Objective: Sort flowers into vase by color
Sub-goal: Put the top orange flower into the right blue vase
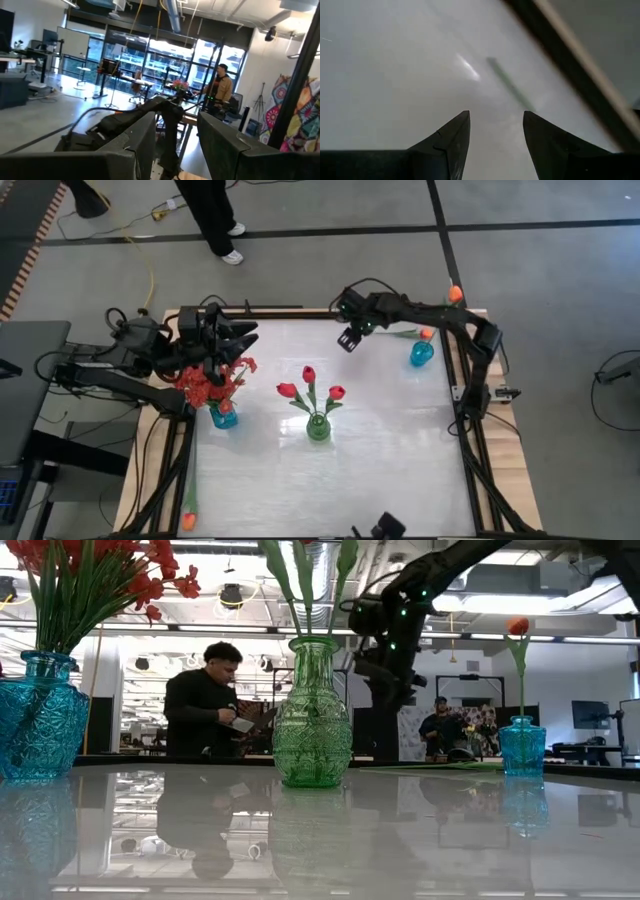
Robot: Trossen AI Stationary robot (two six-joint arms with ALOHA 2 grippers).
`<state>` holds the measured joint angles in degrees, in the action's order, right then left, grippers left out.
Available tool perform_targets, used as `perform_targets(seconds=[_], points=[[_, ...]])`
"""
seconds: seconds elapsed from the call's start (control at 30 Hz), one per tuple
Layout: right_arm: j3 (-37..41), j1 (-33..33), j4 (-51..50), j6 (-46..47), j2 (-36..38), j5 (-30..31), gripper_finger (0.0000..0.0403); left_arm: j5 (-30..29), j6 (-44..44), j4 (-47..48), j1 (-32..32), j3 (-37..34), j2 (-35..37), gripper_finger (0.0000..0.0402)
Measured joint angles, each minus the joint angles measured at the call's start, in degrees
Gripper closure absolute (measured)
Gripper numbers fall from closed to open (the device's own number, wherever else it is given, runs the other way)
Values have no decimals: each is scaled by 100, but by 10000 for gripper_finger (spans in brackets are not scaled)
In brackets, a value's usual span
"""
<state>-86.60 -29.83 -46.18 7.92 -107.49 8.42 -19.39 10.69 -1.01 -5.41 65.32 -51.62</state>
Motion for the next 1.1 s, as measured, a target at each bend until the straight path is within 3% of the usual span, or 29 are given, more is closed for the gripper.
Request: perform_targets(seconds=[0.43,0.67,1.1], points=[[-154,-660,-974,-1634,-449,813,200,-185,213,13,-1,0,0,268],[64,-866,-1319,-2915,-443,817,214,-239,227,27,0,-2,0,268],[458,-1273,-959,-3282,-436,831,220,-244,330,25,92,-2,0,268]])
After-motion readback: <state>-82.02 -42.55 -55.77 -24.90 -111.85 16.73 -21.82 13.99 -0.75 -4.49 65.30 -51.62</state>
